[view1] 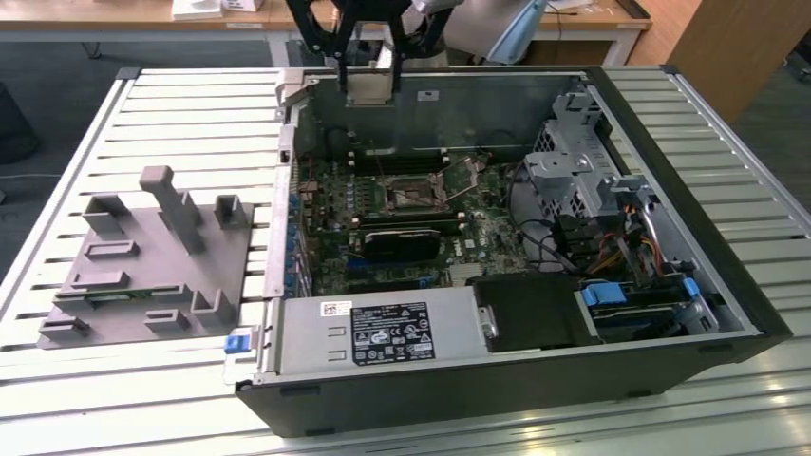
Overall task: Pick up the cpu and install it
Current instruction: 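Pick up the cpu and move it towards the insertion slot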
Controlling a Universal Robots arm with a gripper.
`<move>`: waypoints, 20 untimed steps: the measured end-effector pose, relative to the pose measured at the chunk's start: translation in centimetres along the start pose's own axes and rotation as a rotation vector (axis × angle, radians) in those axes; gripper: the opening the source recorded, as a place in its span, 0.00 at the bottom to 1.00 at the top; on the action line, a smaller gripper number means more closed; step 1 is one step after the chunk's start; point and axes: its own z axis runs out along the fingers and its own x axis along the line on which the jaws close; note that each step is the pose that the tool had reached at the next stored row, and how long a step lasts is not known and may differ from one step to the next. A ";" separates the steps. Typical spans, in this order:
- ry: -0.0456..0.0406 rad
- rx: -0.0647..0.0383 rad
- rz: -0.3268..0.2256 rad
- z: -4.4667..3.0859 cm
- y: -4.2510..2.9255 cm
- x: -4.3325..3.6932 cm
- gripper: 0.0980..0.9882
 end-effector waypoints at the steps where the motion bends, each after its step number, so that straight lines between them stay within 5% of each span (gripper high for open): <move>1: 0.0000 0.000 0.000 0.01 0.13 -0.34 0.49; 20: -0.0011 0.000 0.000 0.09 0.91 -6.67 0.49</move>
